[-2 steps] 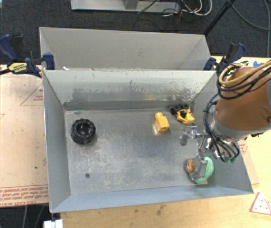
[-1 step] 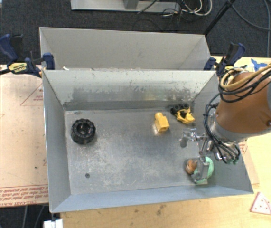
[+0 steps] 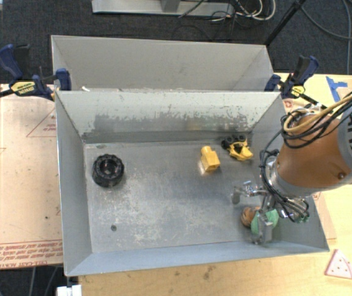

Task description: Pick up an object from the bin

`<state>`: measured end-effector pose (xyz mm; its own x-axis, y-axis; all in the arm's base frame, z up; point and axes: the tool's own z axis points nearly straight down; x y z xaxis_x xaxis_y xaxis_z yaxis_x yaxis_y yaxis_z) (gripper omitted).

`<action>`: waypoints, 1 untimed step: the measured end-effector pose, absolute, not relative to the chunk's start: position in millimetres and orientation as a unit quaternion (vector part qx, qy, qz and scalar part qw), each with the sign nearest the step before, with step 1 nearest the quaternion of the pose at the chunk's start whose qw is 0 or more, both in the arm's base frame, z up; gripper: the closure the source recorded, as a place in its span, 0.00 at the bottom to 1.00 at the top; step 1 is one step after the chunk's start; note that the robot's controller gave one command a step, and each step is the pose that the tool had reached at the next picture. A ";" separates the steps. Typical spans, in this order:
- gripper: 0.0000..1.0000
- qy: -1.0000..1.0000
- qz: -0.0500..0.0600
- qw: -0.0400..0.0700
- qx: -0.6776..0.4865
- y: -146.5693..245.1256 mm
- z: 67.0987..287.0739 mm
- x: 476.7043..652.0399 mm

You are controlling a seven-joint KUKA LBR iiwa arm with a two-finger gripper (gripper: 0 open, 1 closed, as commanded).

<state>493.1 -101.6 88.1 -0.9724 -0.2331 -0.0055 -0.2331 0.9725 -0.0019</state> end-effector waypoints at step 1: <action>0.00 0.992 0.001 0.001 -0.128 -120.6 66.3 505.6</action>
Offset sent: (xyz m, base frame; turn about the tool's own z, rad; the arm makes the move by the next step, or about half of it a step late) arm 0.0045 -0.0308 -0.0181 0.0409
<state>505.6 -120.6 66.3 -0.9672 -0.2542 -0.0017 -0.2542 0.9672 0.0028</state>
